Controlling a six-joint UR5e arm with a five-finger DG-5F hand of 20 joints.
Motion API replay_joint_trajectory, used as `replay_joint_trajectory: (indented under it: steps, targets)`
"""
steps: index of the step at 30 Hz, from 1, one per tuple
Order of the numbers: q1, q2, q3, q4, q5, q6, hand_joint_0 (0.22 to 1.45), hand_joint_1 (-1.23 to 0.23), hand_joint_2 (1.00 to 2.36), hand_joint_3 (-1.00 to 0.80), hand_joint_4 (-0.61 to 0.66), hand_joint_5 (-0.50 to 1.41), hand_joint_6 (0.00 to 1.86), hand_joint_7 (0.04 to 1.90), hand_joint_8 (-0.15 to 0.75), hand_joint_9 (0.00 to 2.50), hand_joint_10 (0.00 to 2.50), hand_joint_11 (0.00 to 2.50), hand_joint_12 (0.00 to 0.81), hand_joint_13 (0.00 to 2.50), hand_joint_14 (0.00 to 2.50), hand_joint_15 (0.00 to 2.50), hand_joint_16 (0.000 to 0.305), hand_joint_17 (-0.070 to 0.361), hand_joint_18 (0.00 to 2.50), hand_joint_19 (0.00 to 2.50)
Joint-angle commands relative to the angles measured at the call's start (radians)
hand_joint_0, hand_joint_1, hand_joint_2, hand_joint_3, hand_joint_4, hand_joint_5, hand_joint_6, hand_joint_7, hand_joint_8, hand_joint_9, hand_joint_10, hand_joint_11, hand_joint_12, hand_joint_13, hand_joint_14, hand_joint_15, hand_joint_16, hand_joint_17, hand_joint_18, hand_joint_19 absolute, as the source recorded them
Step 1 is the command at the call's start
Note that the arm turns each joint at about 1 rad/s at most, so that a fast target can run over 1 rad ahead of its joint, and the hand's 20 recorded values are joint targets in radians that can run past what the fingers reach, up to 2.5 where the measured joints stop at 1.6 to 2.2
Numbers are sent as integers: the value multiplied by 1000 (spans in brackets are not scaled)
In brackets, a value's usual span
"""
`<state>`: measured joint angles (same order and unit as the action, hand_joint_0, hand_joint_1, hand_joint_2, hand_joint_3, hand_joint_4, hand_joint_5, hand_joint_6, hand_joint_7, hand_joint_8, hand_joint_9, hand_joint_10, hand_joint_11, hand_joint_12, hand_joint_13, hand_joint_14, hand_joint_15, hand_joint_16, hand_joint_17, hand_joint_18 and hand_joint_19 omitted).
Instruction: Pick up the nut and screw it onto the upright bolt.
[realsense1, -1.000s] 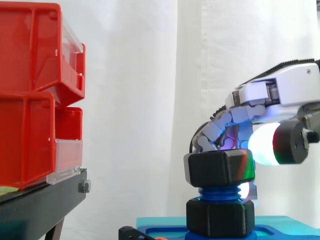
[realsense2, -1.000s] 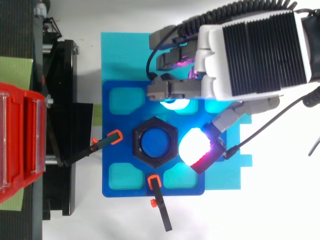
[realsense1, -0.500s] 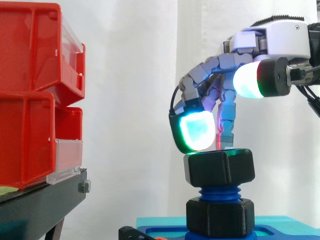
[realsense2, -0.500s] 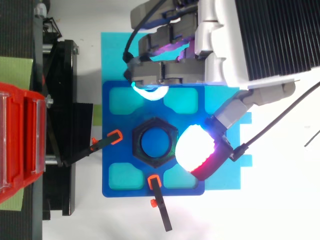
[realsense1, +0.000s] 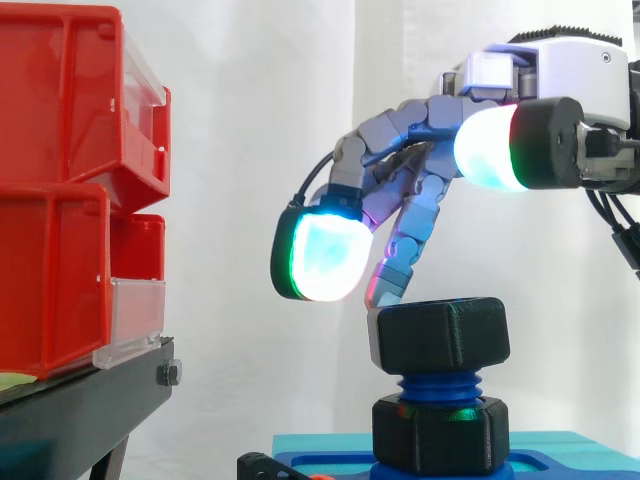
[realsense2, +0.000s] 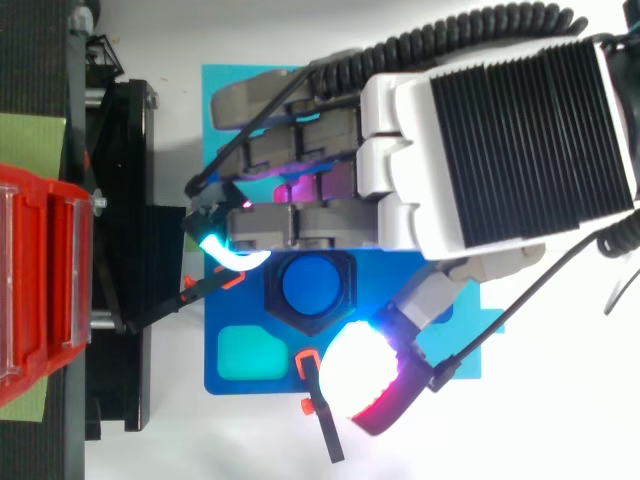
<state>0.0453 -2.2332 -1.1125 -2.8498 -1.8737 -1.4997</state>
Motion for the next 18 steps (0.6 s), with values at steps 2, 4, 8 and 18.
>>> replay_joint_trajectory:
  steps: [2,4,8,18]
  targets:
    - [13,0,-20,46,18,12,498,-174,1000,-500,214,-59,503,768,169,1110,0,0,162,685,0,0,22,49,408,81]
    - [15,0,-21,41,21,12,498,-173,1000,-500,214,-59,503,765,168,1110,0,0,163,684,0,0,22,49,408,77]
    - [15,0,-23,18,21,9,499,-171,1000,-500,215,-59,503,772,173,1111,0,0,164,685,0,0,22,49,408,78]
    - [4,0,-23,-19,15,-10,500,-170,1000,-500,220,-60,503,784,180,1096,0,0,169,681,0,0,20,46,396,64]
